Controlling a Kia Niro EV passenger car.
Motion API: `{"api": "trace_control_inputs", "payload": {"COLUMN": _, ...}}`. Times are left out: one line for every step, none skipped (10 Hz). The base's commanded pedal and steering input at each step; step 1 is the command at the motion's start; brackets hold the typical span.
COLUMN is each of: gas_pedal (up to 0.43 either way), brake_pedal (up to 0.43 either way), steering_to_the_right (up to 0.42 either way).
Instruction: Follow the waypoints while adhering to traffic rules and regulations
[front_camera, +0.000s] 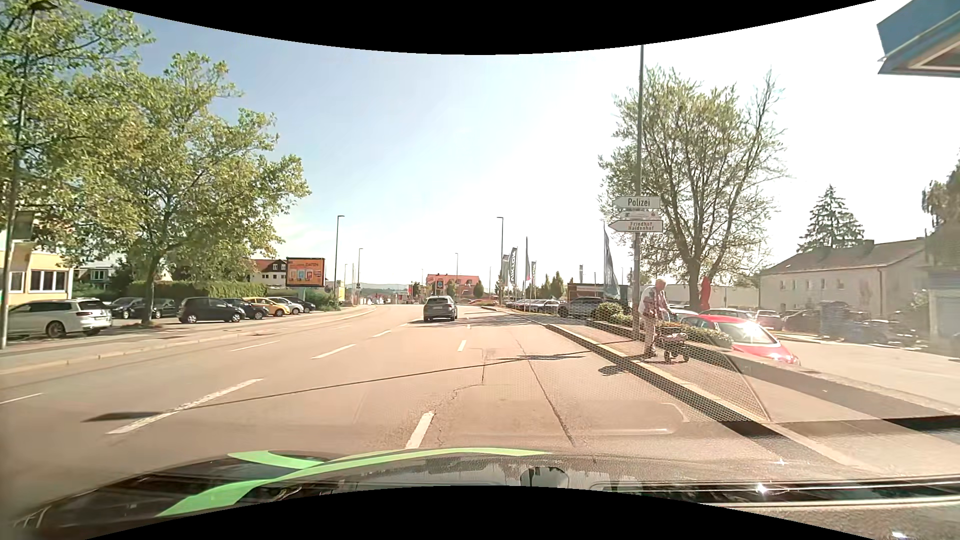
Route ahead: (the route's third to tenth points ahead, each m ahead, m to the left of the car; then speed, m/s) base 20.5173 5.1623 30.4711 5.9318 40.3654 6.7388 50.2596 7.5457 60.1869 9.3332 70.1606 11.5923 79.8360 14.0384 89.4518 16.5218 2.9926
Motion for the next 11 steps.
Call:
{"api": "trace_control_inputs", "payload": {"gas_pedal": 0.189, "brake_pedal": 0.0, "steering_to_the_right": 0.0}}
{"api": "trace_control_inputs", "payload": {"gas_pedal": 0.189, "brake_pedal": 0.0, "steering_to_the_right": -0.003}}
{"api": "trace_control_inputs", "payload": {"gas_pedal": 0.189, "brake_pedal": 0.0, "steering_to_the_right": -0.003}}
{"api": "trace_control_inputs", "payload": {"gas_pedal": 0.189, "brake_pedal": 0.0, "steering_to_the_right": -0.003}}
{"api": "trace_control_inputs", "payload": {"gas_pedal": 0.189, "brake_pedal": 0.0, "steering_to_the_right": -0.003}}
{"api": "trace_control_inputs", "payload": {"gas_pedal": 0.189, "brake_pedal": 0.0, "steering_to_the_right": -0.003}}
{"api": "trace_control_inputs", "payload": {"gas_pedal": 0.189, "brake_pedal": 0.0, "steering_to_the_right": -0.002}}
{"api": "trace_control_inputs", "payload": {"gas_pedal": 0.189, "brake_pedal": 0.0, "steering_to_the_right": 0.001}}
{"api": "trace_control_inputs", "payload": {"gas_pedal": 0.189, "brake_pedal": 0.0, "steering_to_the_right": 0.007}}
{"api": "trace_control_inputs", "payload": {"gas_pedal": 0.189, "brake_pedal": 0.0, "steering_to_the_right": 0.009}}
{"api": "trace_control_inputs", "payload": {"gas_pedal": 0.189, "brake_pedal": 0.0, "steering_to_the_right": 0.006}}
